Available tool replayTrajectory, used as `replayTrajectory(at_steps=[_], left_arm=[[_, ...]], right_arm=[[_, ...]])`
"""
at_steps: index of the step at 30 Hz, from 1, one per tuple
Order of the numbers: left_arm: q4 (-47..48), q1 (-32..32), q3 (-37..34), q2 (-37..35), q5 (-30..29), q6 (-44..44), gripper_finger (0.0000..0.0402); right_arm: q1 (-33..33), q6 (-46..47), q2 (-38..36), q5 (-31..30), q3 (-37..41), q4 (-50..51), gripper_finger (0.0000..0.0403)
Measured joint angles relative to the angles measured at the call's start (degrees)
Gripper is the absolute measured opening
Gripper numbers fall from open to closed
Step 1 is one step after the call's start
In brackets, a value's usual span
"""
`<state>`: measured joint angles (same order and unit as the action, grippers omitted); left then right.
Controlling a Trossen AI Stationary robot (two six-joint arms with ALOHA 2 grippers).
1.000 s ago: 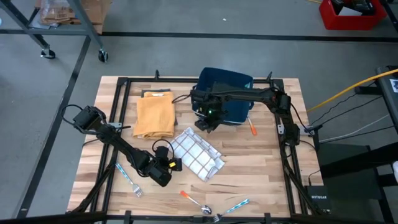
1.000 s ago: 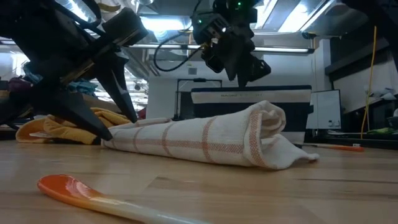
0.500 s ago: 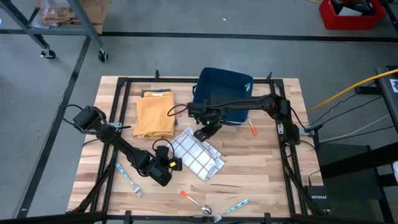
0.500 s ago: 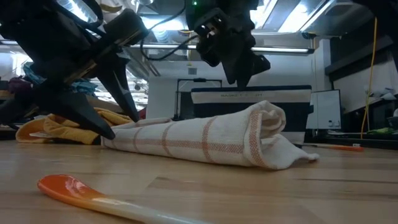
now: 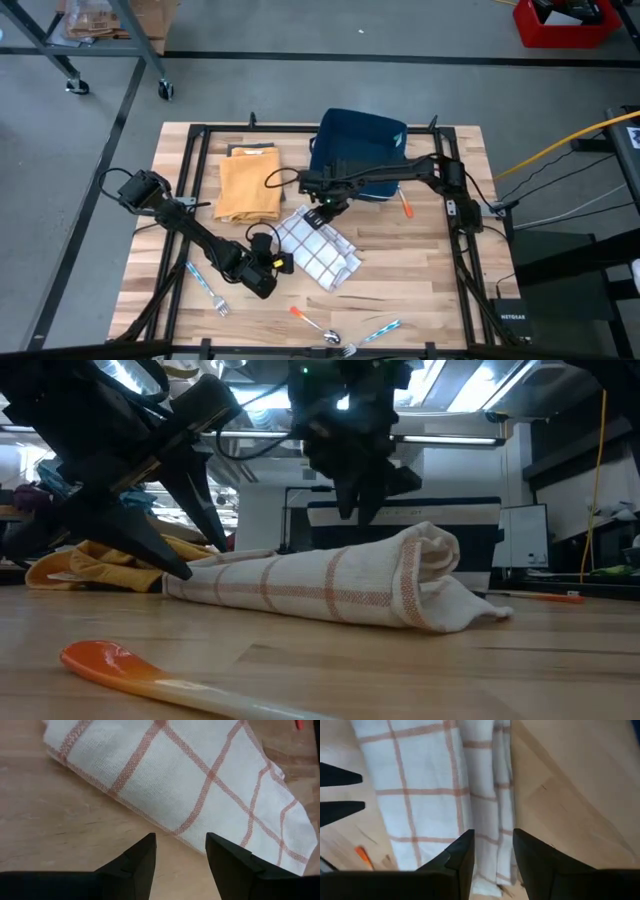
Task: Fold towel
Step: Adjust the blue bin
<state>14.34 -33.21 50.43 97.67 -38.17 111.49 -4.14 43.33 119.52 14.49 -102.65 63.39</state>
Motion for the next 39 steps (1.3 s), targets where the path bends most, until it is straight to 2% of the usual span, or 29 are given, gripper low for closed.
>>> replayTrajectory(at_steps=[6, 14, 22, 32, 39], left_arm=[[-0.45, 0.44, 0.00, 0.55, -0.15, -0.49, 0.0164], [-5.11, 1.86, 0.02, 6.71, -1.01, 4.17, 0.0164], [-7.38, 1.68, 0.04, 6.58, -0.35, 2.31, 0.0164], [-8.09, 0.14, 0.02, 6.58, -0.30, 2.46, 0.0164], [-9.71, -0.39, 0.02, 6.60, 0.52, 2.13, 0.0164]], right_arm=[[-0.04, 1.75, -0.12, -1.06, 4.86, -3.27, 0.0138], [-0.03, 3.44, 0.07, -0.91, 8.40, -10.64, 0.0138], [-0.11, 3.55, -0.16, -0.39, 8.69, -10.27, 0.0138], [-0.48, 1.50, -0.24, 1.17, 4.26, 1.01, 0.0138], [-0.39, -2.59, -0.33, 1.12, -2.97, 1.30, 0.0138]])
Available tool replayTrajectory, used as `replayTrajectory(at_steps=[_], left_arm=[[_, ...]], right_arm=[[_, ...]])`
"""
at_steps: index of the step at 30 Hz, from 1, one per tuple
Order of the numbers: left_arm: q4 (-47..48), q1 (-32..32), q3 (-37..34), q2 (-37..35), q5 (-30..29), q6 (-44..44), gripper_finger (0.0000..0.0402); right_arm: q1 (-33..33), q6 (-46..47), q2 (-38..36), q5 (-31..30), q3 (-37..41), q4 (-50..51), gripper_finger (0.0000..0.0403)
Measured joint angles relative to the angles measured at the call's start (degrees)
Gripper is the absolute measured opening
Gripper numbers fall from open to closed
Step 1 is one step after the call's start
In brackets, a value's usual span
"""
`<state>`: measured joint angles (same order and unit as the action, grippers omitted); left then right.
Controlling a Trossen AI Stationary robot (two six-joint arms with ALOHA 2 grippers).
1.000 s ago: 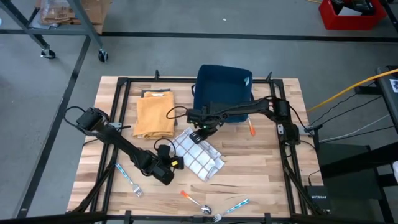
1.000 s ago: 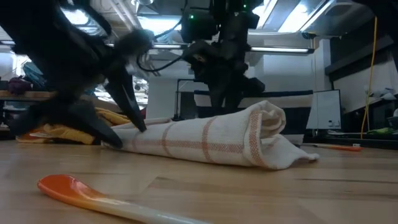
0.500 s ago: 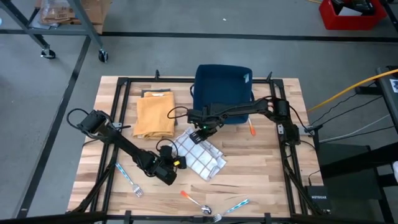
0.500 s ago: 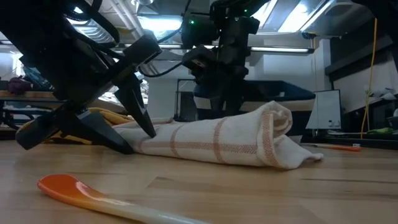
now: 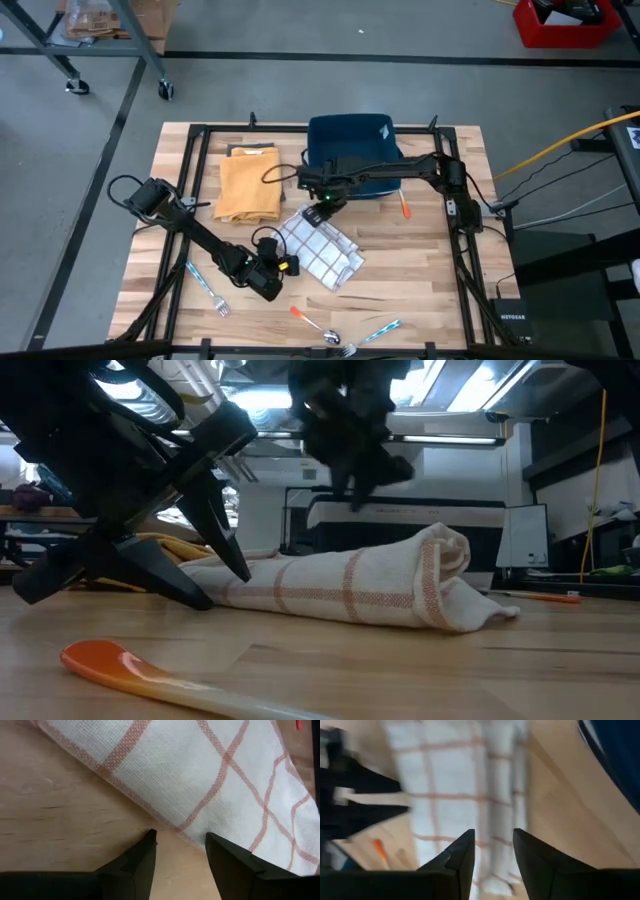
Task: Fold towel
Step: Adjust the blue bin
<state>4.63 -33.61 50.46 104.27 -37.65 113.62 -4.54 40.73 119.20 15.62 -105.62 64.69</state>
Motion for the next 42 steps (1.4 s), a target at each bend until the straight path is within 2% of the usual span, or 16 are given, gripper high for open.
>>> replayTrajectory(at_steps=[5, 10, 13, 17, 24, 30, 42], left_arm=[[0.06, 0.00, 0.00, 0.00, 0.04, -0.30, 0.0164], [0.08, 0.00, 0.00, 0.00, 0.00, -0.34, 0.0164], [0.12, 0.00, 0.00, 0.00, -0.04, -0.45, 0.0164], [0.17, 0.00, 0.00, 0.00, -0.07, -0.50, 0.0164], [0.25, 0.00, 0.00, 0.00, -0.23, -0.50, 0.0164], [0.19, 0.00, 0.00, 0.00, -0.24, -0.48, 0.0164], [0.23, 0.00, 0.00, 0.00, -0.24, -1.44, 0.0164]], right_arm=[[0.01, -0.79, 0.00, -1.52, -4.17, -7.59, 0.0138], [-0.85, -5.07, 0.00, -7.96, -5.08, -20.92, 0.0138], [-2.24, -7.26, 0.42, -11.67, -5.16, -28.24, 0.0138], [-5.74, -7.59, 2.20, -12.63, -5.19, -32.29, 0.0138], [-11.98, -6.05, 7.71, -12.94, -5.12, -29.11, 0.0138], [-15.14, -6.10, 8.00, -16.72, -5.28, -22.79, 0.0138], [-18.89, -4.73, 6.97, -24.65, -5.02, 1.92, 0.0138]])
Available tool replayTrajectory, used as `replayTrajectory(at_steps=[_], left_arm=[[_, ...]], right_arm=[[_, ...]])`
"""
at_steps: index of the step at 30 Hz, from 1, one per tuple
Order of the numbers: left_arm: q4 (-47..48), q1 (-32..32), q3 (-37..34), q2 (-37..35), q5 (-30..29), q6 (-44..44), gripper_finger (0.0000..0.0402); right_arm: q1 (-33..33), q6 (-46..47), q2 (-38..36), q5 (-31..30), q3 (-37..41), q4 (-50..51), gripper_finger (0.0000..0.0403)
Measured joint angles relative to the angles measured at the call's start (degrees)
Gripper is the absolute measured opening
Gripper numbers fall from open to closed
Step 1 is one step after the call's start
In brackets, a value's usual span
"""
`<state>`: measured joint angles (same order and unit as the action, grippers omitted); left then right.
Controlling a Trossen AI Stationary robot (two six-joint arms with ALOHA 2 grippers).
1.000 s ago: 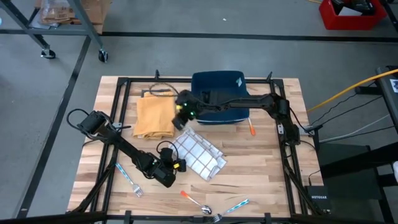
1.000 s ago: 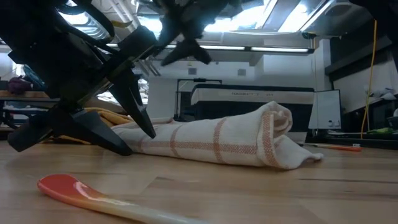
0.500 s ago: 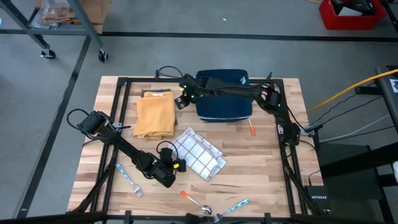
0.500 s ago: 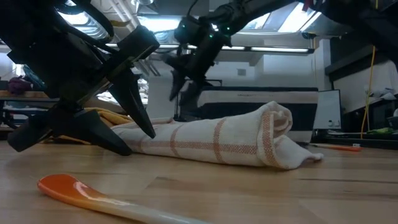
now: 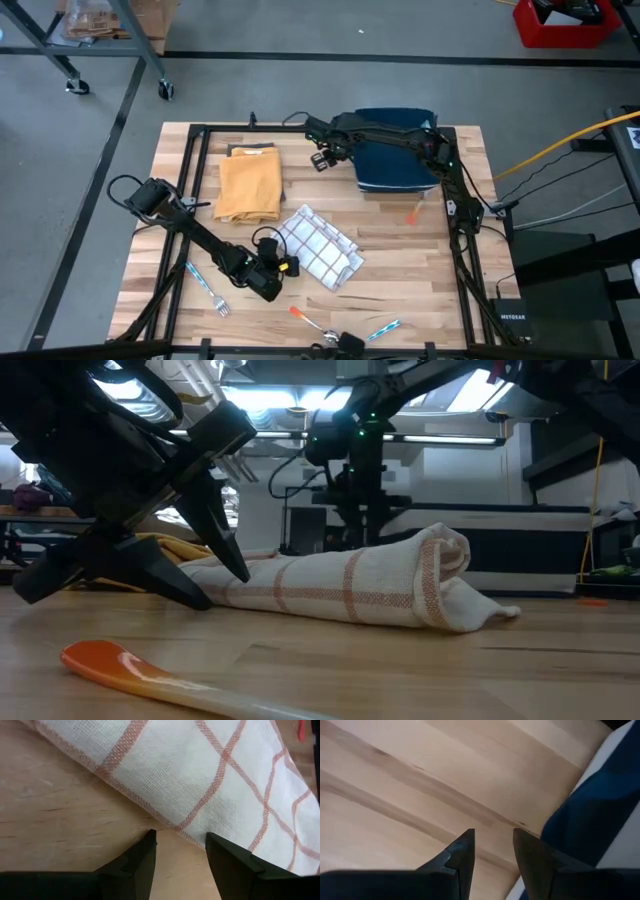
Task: Fold towel
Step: Adjust the blue bin, then stack the white towel into the yellow towel
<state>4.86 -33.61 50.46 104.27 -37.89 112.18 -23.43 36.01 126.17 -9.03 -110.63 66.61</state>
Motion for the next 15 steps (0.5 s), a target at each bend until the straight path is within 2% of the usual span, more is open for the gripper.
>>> replayTrajectory(at_steps=[6, 10, 15], left_arm=[[0.03, 0.07, 0.00, 0.00, 0.02, -1.33, 0.0164], [0.04, 0.09, 0.00, 0.00, 0.00, -1.33, 0.0164], [0.07, 0.11, 0.00, 0.00, -0.02, -0.28, 0.0164]], right_arm=[[-0.27, -0.54, -0.13, -0.23, 0.01, -0.52, 0.0138], [-0.21, -0.65, -0.17, 5.82, -0.34, -2.68, 0.0138], [-0.16, -0.66, -0.31, 14.15, -4.58, -1.26, 0.0138]])
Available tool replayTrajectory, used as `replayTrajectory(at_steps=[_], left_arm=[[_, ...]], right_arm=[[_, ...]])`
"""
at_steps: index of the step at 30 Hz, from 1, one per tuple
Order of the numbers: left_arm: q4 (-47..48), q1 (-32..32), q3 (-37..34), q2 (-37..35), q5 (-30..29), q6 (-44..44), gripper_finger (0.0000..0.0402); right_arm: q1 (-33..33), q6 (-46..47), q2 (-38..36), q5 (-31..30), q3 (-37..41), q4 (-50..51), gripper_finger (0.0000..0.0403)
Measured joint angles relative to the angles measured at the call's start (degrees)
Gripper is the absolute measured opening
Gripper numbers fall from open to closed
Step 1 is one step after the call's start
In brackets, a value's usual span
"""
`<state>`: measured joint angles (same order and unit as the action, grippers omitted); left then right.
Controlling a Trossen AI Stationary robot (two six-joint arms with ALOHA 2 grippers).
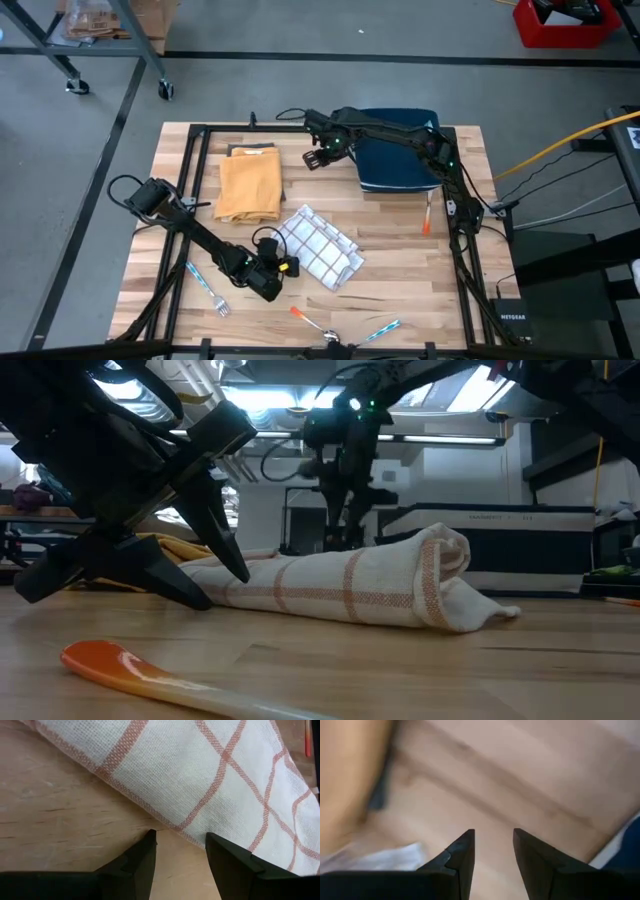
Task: Fold towel
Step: Stack the white towel into the yellow towel
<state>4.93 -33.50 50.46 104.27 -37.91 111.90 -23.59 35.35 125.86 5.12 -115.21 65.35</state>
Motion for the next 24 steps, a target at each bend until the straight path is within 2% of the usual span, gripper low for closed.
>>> replayTrajectory(at_steps=[5, 10, 13, 21, 24], left_arm=[[0.02, 0.00, 0.00, 0.00, 0.00, 0.60, 0.0164], [0.02, 0.00, 0.00, 0.00, -0.02, 0.59, 0.0164], [-0.07, 0.00, 0.00, 0.00, -0.03, 0.68, 0.0164], [-1.62, -0.46, -0.07, 0.09, 0.00, 0.67, 0.0164], [-1.60, -0.48, -0.07, 0.09, 0.04, 0.65, 0.0164]], right_arm=[[1.02, 0.68, -0.11, 7.89, -6.22, 5.31, 0.0138], [4.63, 0.71, -0.24, 10.06, -9.10, 13.63, 0.0138], [7.31, 0.73, -0.24, 10.97, -8.88, 23.05, 0.0138], [16.10, -2.72, -1.66, 10.98, 0.56, 24.69, 0.0138], [18.34, -2.83, -1.62, 10.63, 5.47, 21.18, 0.0138]])
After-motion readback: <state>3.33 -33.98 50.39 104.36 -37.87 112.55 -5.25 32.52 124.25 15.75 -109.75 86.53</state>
